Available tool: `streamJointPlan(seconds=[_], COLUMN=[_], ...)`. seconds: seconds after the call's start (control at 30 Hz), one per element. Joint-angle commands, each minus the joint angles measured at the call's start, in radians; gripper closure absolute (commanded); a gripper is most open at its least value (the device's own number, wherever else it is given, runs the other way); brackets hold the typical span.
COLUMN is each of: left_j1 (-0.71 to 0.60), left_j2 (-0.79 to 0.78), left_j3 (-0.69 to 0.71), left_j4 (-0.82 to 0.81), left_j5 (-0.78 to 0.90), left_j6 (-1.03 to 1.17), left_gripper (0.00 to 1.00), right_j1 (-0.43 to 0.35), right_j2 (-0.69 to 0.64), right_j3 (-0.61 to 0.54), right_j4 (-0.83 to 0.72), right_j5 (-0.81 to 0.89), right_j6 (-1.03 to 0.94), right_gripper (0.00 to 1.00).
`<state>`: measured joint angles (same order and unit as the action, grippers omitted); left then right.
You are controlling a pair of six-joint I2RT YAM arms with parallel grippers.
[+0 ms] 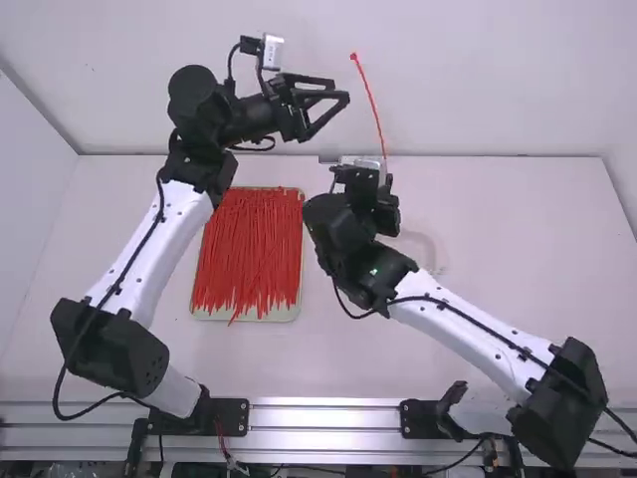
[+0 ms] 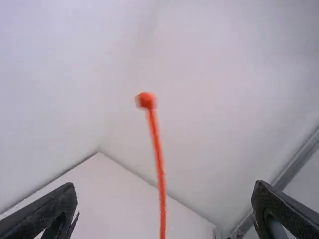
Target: Fasten the cable tie
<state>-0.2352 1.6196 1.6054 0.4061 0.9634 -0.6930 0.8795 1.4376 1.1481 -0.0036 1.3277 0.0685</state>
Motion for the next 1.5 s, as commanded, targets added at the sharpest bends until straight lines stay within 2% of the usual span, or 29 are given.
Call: streamJointPlan(seconds=[0.0, 0.13, 0.2, 0.3, 0.37, 0.47, 0.6, 0.73, 0.9, 1.0, 1.1, 1.37, 1.4, 1.43, 1.47], left_j1=[0.006, 0.009, 0.006, 0.003, 0.006, 0.001, 0.0, 0.0, 0.0, -0.001, 0.0, 0.0, 0.0, 0.0, 0.001], left_j2=[0.002, 0.002, 0.002, 0.002, 0.002, 0.002, 0.002, 0.002, 0.002, 0.002, 0.002, 0.002, 0.002, 0.002, 0.002], left_j3=[0.026, 0.026, 0.026, 0.026, 0.026, 0.026, 0.026, 0.026, 0.026, 0.026, 0.026, 0.026, 0.026, 0.026, 0.026], left_j4=[-0.005, -0.01, -0.01, -0.04, -0.057, -0.075, -0.078, -0.073, -0.081, -0.08, -0.076, -0.089, -0.097, -0.111, -0.121], left_j5=[-0.035, -0.041, -0.053, -0.094, -0.109, -0.113, -0.12, -0.12, -0.142, -0.143, -0.142, -0.142, -0.143, -0.146, -0.145], left_j6=[-0.007, -0.006, -0.007, -0.006, 0.003, 0.012, 0.012, 0.012, 0.009, 0.009, 0.008, 0.024, 0.04, 0.063, 0.076], left_gripper=[0.12, 0.23, 0.33, 0.35, 0.41, 0.64, 0.69, 0.85, 0.84, 0.87, 0.98, 0.98, 0.98, 0.98, 0.98], right_j1=[0.015, 0.039, 0.047, 0.058, 0.063, 0.058, 0.057, 0.056, 0.069, 0.069, 0.068, 0.071, 0.069, 0.069, 0.066], right_j2=[0.027, 0.048, 0.055, 0.058, 0.059, 0.06, 0.06, 0.06, 0.06, 0.06, 0.06, 0.06, 0.06, 0.06, 0.06], right_j3=[0.03, 0.03, 0.03, 0.03, 0.03, 0.03, 0.03, 0.03, 0.03, 0.03, 0.03, 0.03, 0.03, 0.03, 0.03], right_j4=[0.013, 0.026, 0.027, 0.026, 0.026, 0.026, 0.026, 0.027, 0.026, 0.027, 0.03, 0.025, 0.023, 0.022, 0.021], right_j5=[0.06, 0.066, 0.066, 0.065, 0.066, 0.068, 0.064, 0.057, 0.057, 0.056, 0.056, 0.016, 0.0, -0.042, -0.079], right_j6=[-0.017, -0.032, -0.031, -0.032, -0.027, -0.024, -0.021, -0.02, -0.021, -0.021, -0.021, -0.021, -0.021, -0.022, -0.032], right_gripper=[1.0, 1.0, 1.0, 1.0, 1.0, 1.0, 1.0, 1.0, 1.0, 1.0, 1.0, 1.0, 0.91, 0.75, 0.63])
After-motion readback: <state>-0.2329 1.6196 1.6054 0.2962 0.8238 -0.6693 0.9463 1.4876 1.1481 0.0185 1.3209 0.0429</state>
